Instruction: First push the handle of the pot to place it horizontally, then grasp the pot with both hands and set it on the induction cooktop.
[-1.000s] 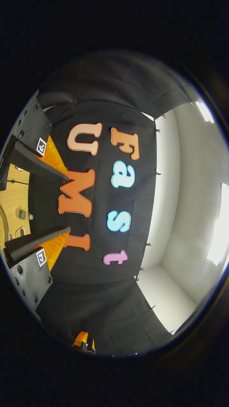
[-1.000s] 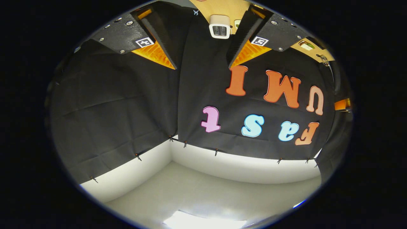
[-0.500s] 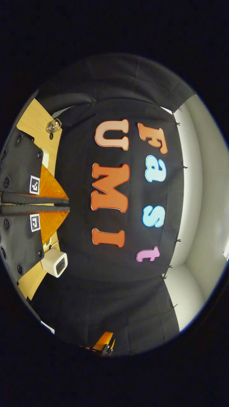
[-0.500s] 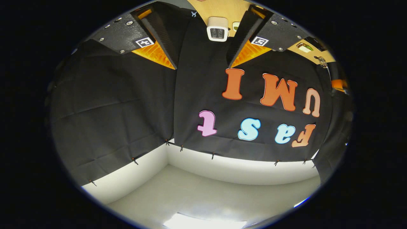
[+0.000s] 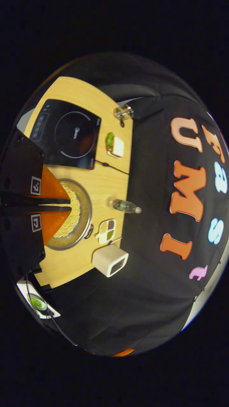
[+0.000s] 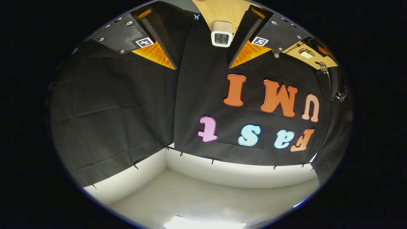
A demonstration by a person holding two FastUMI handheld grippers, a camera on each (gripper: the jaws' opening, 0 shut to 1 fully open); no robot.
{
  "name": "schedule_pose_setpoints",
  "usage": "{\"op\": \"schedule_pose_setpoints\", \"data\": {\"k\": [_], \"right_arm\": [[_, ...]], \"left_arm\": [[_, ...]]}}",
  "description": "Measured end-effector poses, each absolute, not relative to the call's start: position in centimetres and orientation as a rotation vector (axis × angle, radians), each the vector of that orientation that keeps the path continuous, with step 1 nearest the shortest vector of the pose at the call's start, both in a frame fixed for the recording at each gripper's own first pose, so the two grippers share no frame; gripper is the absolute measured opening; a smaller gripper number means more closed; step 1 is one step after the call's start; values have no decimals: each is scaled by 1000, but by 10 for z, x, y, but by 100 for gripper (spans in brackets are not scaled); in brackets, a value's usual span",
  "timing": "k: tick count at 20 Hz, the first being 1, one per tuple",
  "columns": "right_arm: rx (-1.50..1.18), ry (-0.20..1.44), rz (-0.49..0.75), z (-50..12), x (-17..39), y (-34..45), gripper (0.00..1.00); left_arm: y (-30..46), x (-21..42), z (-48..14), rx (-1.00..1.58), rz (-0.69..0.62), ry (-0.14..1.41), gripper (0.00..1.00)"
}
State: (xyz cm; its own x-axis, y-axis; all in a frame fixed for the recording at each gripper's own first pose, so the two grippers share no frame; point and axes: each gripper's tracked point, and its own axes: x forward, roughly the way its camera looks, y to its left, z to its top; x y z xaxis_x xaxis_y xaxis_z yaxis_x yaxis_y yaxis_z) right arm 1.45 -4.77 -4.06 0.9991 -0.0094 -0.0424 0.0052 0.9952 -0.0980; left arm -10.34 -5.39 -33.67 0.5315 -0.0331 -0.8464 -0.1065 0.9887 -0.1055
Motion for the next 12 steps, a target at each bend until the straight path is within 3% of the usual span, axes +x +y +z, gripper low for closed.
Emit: {"op": "schedule_pose_setpoints", "data": {"k": [4, 12], "right_arm": [[-87, 67, 6, -54, 12, -58, 95], [-63, 124, 37, -81, -1, -79, 95]], "left_arm": [[-57, -149, -386, -245, 133, 1204, 8], [-74, -210, -437, -407, 254, 1408, 8]]}}
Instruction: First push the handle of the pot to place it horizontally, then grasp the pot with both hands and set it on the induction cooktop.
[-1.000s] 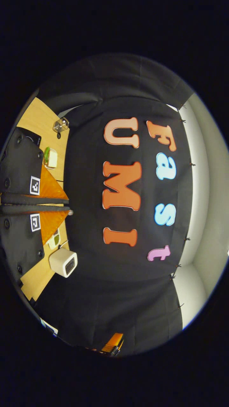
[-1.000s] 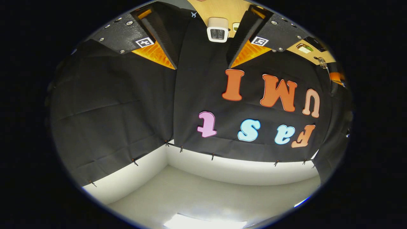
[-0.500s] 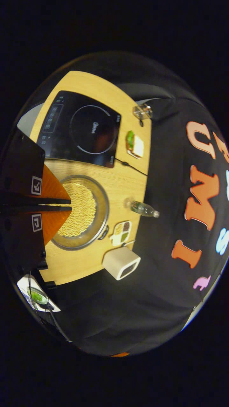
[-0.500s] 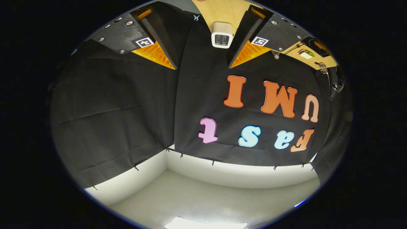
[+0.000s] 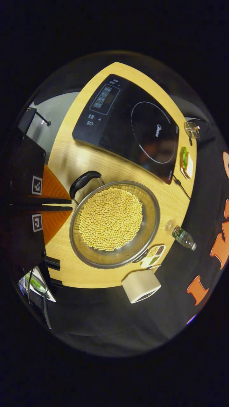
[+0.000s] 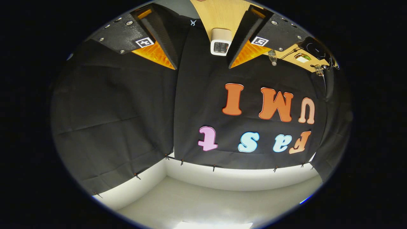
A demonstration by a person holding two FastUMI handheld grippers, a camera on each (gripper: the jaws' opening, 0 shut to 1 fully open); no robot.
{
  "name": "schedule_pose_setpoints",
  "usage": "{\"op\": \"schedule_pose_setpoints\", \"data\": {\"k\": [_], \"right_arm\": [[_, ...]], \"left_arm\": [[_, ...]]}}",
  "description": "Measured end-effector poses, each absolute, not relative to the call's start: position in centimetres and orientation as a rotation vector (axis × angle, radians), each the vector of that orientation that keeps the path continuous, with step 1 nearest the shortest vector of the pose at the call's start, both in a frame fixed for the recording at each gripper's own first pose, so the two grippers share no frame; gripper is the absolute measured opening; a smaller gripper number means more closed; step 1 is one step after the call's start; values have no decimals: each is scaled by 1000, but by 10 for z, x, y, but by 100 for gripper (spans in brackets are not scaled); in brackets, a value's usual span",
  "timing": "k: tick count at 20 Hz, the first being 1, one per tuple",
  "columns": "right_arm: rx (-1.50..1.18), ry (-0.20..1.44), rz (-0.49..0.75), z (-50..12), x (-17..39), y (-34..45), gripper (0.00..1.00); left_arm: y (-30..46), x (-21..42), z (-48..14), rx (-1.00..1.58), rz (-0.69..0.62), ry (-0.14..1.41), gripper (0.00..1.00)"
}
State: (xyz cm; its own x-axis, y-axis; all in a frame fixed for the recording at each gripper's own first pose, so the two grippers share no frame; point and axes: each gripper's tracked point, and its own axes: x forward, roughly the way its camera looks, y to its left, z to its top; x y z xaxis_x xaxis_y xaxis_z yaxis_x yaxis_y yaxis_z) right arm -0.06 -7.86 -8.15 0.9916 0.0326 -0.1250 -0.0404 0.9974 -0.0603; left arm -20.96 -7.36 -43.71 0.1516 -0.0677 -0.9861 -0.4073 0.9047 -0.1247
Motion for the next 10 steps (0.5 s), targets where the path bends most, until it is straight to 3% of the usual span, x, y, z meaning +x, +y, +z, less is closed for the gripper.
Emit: {"op": "schedule_pose_setpoints", "data": {"k": [10], "right_arm": [[-67, 150, -26, -88, -10, -91, 95]], "left_arm": [[-75, -226, -487, -498, 361, 1596, 7]]}}
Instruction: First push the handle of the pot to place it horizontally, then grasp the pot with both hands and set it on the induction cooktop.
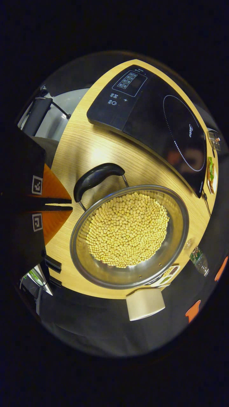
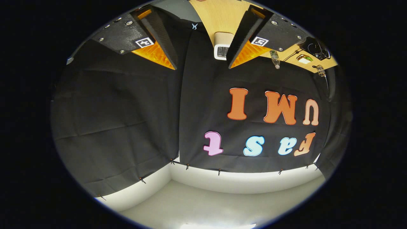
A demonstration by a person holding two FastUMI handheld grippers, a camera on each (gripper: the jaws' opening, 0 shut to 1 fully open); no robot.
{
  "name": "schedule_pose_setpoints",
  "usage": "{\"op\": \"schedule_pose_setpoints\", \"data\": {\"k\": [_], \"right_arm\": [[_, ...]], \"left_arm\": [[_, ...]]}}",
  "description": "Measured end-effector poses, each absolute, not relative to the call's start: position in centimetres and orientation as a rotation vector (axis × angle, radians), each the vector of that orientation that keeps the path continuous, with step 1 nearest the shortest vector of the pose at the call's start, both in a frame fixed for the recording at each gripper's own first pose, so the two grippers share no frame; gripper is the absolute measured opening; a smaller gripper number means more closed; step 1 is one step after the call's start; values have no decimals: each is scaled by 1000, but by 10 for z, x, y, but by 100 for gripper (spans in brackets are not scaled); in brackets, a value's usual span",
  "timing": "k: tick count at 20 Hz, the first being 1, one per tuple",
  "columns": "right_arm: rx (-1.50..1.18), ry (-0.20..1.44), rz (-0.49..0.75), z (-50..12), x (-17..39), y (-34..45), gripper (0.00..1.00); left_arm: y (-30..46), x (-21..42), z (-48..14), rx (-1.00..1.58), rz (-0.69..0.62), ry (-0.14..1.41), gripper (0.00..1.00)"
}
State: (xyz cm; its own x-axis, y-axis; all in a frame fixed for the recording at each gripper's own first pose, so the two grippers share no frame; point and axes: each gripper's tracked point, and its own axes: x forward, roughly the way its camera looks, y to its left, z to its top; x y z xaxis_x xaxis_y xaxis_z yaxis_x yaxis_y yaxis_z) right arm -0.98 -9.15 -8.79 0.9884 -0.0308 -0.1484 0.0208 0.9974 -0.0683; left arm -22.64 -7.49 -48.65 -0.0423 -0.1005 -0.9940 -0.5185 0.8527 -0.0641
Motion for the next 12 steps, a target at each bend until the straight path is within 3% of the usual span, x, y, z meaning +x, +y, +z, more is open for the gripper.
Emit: {"op": "schedule_pose_setpoints", "data": {"k": [6, 12], "right_arm": [[-78, 165, -126, -87, -16, -108, 95], [-91, 200, -130, -100, -14, -88, 95]], "left_arm": [[-56, -222, -491, -481, 435, 1655, 8], [-40, -210, -492, -379, 434, 1626, 8]]}}
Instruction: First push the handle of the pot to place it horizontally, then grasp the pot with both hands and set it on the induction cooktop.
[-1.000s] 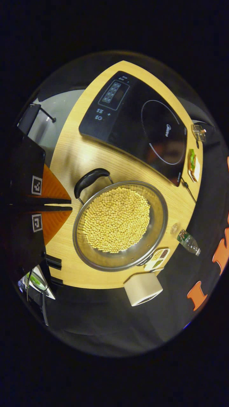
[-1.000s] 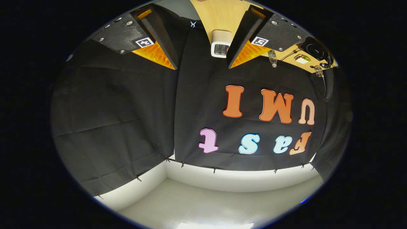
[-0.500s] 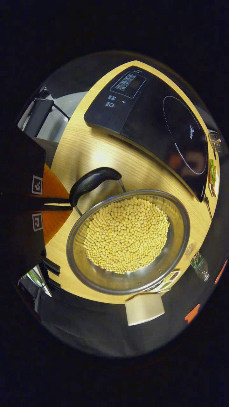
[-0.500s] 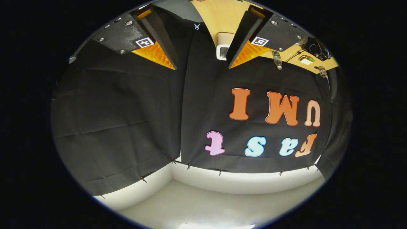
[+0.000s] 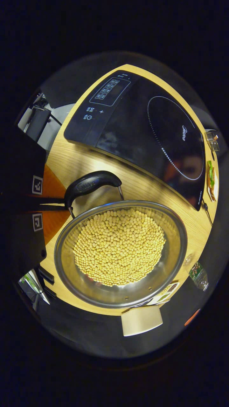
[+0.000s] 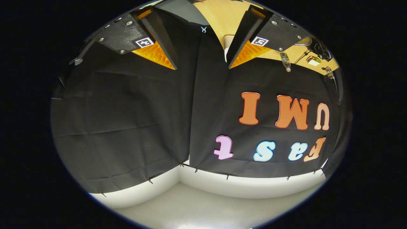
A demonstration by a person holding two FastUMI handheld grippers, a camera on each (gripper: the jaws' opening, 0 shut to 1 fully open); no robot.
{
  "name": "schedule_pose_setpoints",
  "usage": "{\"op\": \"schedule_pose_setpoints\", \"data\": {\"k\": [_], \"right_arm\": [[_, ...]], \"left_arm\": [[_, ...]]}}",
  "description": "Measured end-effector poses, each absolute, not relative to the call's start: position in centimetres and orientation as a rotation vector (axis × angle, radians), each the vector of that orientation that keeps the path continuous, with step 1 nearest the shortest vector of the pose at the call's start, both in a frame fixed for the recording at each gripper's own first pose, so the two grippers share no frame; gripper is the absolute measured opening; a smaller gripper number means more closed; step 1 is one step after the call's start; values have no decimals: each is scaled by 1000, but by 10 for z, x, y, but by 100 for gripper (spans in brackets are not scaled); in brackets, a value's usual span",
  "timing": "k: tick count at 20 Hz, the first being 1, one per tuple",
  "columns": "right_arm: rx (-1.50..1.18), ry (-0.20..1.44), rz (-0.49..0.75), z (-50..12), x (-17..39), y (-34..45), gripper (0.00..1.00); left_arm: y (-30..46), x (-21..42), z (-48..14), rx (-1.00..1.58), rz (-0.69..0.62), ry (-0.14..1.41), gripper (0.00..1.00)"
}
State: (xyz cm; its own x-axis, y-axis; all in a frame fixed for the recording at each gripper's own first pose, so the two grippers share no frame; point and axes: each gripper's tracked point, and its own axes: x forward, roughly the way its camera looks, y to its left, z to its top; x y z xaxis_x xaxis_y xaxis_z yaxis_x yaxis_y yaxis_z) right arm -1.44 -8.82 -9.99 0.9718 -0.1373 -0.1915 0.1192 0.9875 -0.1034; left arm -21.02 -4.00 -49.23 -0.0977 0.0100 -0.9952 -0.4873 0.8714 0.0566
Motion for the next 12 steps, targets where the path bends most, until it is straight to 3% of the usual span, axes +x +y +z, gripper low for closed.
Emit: {"op": "schedule_pose_setpoints", "data": {"k": [12], "right_arm": [[-83, 304, -56, -139, 3, -30, 95]], "left_arm": [[-12, -191, -494, -133, 293, 1526, 8]]}}
